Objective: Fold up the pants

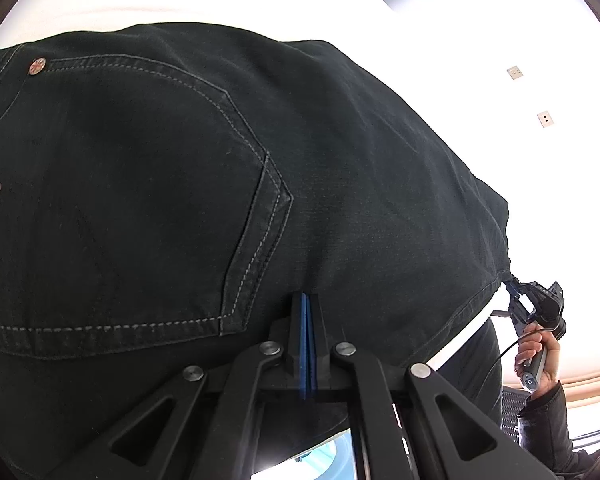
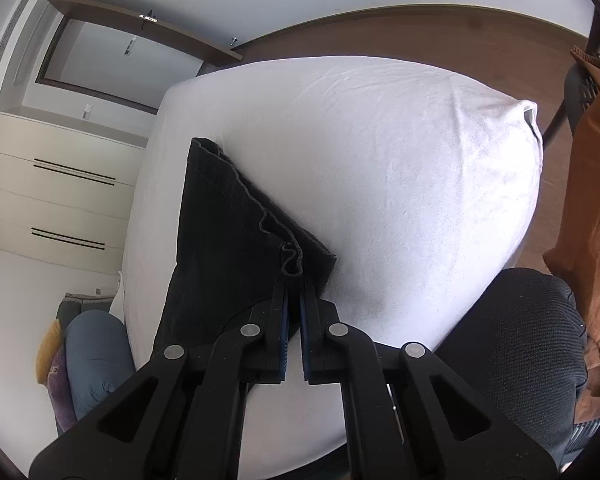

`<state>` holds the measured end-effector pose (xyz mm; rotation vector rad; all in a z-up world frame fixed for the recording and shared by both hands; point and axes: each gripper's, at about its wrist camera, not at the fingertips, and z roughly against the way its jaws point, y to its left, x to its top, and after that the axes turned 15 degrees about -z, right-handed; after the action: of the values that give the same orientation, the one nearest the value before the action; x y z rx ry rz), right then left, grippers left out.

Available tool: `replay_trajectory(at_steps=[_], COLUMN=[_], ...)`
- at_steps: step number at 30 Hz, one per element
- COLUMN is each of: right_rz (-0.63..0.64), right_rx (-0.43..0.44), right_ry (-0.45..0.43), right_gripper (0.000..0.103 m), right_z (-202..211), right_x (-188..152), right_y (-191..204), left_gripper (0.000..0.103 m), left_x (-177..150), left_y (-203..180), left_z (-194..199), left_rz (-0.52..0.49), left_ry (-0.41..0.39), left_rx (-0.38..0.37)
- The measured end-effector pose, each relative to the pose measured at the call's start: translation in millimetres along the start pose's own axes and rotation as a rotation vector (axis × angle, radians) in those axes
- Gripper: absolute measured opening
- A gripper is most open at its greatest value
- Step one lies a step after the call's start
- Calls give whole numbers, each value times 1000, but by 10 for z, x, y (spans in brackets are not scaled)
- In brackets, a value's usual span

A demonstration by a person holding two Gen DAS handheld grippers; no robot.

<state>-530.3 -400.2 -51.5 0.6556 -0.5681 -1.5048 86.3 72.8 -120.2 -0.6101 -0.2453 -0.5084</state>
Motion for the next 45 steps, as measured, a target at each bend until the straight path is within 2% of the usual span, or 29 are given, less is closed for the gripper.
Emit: replay_trajectory(at_steps=[7, 11, 13, 16, 18, 21, 23, 25, 28, 33, 36, 38, 40, 41, 43, 45], right_rz=[3, -72, -110, -121, -84, 15, 58, 92, 215, 469, 548, 574, 586, 605, 658, 702], right_rx=[-7, 63, 54, 29, 29, 14, 1, 3, 2, -119, -142, -175, -166, -170, -180, -200], right_ry=[-3, 50, 12, -103, -117, -62, -64, -87, -81, -11, 57, 68, 77, 77, 53, 33], right_gripper=[3, 5, 16, 26, 26, 26, 26, 26, 26, 26, 26, 26, 26, 22, 7, 3], right_z=[82, 122, 221, 458, 536, 467, 413, 398, 319, -178, -492, -660, -746, -776, -808, -868], right_x=[10, 93, 150, 211, 198, 99, 68, 113, 269, 497, 559, 582, 595, 585, 541, 525], right_y=[0, -134, -216, -300, -256, -62, 71, 235, 665, 1315, 1519, 1585, 1626, 1650, 1729, 1782], left_gripper=[4, 4, 4, 4, 4, 4, 4, 4, 4, 4, 4, 4, 4, 4, 4, 4], left_x=[-6, -33, -37, -18, -16, -24, -31, -39, -54, -77, -80, -82, -81, -80, -66, -56], left_y=[-125, -119, -100, -115, -118, -87, -78, -64, -42, 2, 11, 17, 14, 12, -5, -33], left_z=[-26, -18, -16, -37, -43, -33, -21, -11, -6, 27, 35, 39, 47, 49, 53, 52], left_rz=[-44, -32, -23, -20, -24, -23, -21, -17, -13, 2, 6, 8, 7, 7, 4, -4], left_ry=[26, 21, 14, 12, 16, 16, 13, 11, 10, 6, 8, 12, 14, 16, 19, 23], left_rx=[20, 9, 8, 13, 13, 5, 4, 6, 6, 5, 10, 11, 13, 16, 25, 37])
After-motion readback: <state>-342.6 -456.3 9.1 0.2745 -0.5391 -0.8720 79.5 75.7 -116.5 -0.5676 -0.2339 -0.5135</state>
